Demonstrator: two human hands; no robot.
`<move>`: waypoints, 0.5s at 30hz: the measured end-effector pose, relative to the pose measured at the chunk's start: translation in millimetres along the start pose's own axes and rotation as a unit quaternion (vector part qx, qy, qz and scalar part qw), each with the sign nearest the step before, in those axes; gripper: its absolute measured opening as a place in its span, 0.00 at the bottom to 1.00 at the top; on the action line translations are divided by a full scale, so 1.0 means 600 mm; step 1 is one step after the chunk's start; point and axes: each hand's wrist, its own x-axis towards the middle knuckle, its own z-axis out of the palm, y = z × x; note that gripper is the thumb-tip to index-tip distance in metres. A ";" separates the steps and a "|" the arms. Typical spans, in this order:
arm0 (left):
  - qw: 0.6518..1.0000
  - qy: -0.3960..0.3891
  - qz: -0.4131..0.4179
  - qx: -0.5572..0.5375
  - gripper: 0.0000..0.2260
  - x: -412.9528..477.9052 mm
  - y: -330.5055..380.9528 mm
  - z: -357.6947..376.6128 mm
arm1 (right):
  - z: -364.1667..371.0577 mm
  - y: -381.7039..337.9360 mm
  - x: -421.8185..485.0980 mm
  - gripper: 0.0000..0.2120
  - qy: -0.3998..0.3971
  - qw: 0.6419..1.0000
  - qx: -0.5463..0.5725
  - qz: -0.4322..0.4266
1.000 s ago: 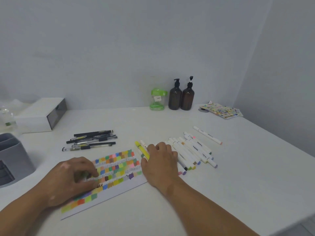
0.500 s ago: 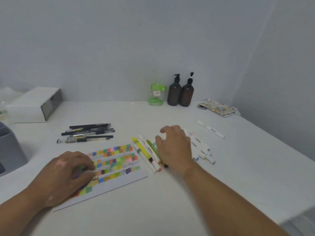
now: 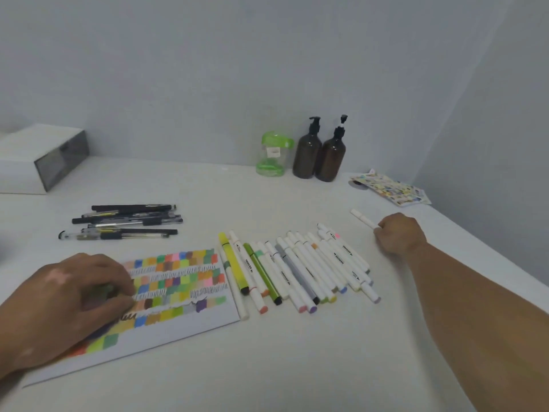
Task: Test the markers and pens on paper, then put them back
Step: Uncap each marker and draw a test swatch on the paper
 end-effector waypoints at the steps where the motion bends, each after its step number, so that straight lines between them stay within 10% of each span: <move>1: 1.000 0.004 0.003 0.000 0.11 0.001 0.011 -0.006 | -0.001 -0.003 -0.002 0.13 0.002 1.000 0.006 0.005; 15: 0.998 0.036 0.001 -0.055 0.05 -0.014 0.123 -0.064 | -0.037 -0.079 -0.116 0.11 -0.099 0.982 0.160 -0.026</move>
